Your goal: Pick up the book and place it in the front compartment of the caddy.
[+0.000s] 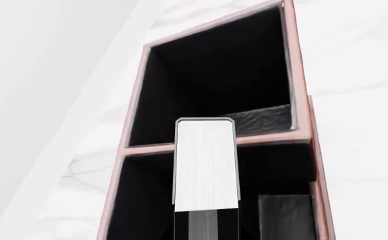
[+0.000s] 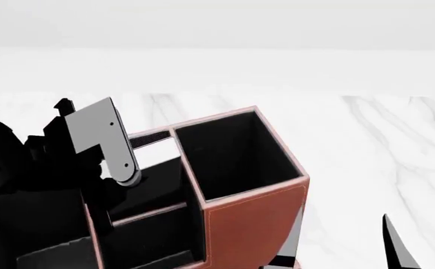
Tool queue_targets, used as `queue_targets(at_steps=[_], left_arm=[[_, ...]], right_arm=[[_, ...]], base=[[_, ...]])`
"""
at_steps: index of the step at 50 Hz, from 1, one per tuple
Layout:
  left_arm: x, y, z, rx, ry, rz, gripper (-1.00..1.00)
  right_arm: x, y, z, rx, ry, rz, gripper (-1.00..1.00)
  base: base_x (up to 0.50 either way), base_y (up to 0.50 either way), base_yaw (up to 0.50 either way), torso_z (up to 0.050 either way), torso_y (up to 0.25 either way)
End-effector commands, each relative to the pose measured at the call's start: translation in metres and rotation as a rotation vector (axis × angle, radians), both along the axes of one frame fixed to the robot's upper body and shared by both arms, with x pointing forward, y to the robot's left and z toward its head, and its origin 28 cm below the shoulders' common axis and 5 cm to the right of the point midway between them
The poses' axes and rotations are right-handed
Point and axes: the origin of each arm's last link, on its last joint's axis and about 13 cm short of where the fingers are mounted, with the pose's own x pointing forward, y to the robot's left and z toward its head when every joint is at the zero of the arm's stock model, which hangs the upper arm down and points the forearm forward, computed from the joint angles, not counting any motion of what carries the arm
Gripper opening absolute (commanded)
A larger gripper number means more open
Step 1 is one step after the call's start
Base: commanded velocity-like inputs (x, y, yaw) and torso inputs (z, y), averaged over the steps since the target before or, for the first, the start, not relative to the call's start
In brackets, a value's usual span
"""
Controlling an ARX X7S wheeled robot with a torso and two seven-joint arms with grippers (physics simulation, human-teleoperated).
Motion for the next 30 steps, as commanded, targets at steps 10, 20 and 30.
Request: queue_targets(at_steps=[10, 20, 30], left_arm=[[0.015, -0.006, -0.009, -0.071, -0.01, -0.031, -1.0], [0.019, -0.005, -0.016, -0.067, -0.002, -0.033, -1.0], [0.025, -0.002, -0.025, -0.058, 0.004, -0.024, -1.0]], right_arm=[[0.002, -0.002, -0.001, 0.01, -0.013, 0.004, 1.0], [0.003, -0.001, -0.002, 0.006, -0.011, 0.002, 1.0], [0.005, -0.001, -0.006, 0.002, 0.0, 0.002, 1.0]], base=[[0.0, 0.0, 0.0, 0.0, 0.001], [0.0, 0.0, 0.0, 0.001, 0.002], [0.0, 0.0, 0.0, 0.0, 0.001]])
